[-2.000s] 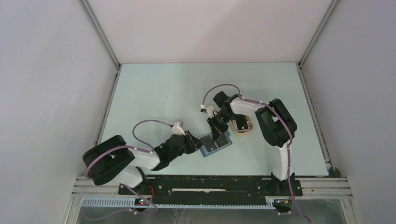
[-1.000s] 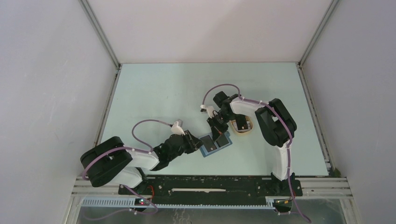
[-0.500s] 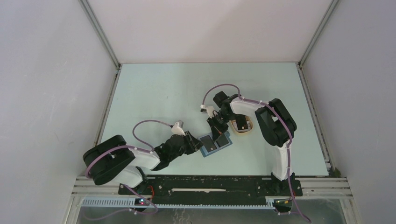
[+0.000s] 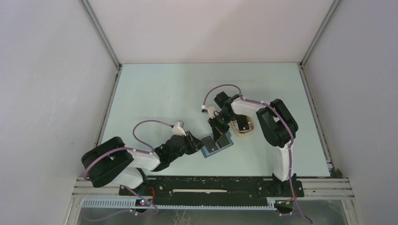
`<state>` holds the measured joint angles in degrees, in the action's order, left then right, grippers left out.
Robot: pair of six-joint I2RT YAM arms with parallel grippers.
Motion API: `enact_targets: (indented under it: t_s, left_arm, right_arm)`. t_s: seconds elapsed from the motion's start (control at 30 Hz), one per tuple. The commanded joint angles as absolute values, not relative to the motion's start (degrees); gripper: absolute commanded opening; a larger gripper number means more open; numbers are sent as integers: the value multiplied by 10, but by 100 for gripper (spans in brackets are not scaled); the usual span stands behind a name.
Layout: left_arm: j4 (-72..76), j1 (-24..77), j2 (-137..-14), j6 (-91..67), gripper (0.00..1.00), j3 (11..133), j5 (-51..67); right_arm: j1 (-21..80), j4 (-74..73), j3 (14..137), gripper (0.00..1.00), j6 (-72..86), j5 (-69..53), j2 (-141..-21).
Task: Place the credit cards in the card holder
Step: Turn over the card slot in the card holder.
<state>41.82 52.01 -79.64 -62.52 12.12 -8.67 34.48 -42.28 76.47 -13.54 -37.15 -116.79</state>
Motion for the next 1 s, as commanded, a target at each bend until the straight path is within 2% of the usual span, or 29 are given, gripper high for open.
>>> enact_targets:
  t_s: [0.0, 0.97]
  left_arm:
    - [419, 523, -792, -612, 33, 147, -90]
    - [440, 522, -809, -599, 33, 168, -80]
  right_arm:
    - [357, -417, 767, 0, -138, -349, -1194]
    - [356, -419, 766, 2, -141, -351, -1192]
